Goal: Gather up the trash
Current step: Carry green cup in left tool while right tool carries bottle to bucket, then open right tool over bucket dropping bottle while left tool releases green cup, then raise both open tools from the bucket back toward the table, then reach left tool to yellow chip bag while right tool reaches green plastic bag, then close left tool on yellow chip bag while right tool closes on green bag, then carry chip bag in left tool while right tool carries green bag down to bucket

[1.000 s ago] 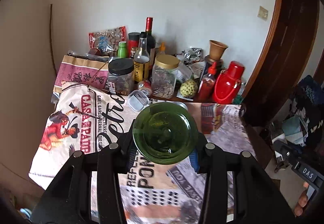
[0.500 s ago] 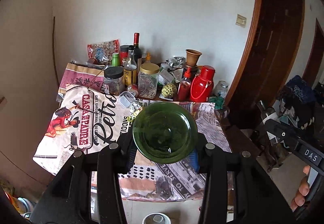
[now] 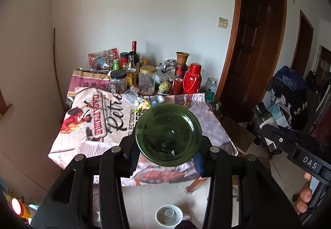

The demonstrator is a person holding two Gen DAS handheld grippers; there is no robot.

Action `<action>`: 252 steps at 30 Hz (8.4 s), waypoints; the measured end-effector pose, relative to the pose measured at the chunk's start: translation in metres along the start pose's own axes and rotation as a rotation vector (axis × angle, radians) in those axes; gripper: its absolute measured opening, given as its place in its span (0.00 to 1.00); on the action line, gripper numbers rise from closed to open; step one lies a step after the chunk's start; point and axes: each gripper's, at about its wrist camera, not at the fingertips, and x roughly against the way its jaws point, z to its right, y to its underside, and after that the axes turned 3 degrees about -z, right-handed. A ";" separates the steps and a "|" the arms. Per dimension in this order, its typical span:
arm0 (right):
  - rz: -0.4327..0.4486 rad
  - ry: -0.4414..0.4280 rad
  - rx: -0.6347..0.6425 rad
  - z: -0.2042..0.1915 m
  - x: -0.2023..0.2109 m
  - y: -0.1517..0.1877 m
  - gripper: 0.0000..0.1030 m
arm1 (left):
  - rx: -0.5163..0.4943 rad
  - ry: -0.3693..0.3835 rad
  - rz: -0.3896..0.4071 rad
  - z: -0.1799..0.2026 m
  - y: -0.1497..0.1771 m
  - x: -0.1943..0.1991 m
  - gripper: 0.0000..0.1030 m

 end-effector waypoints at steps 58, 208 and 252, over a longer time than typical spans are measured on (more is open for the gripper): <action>-0.698 -0.118 0.005 0.113 -0.304 0.324 0.35 | 0.201 -0.013 -0.757 -0.012 0.434 -0.319 0.40; -0.537 -0.011 0.141 0.017 -0.436 -0.088 0.25 | -0.050 0.060 -0.631 -0.133 -0.060 -0.503 0.76; -0.109 0.007 0.092 0.112 -0.171 -0.143 0.23 | 0.063 -0.046 -0.173 -0.021 -0.115 -0.283 0.14</action>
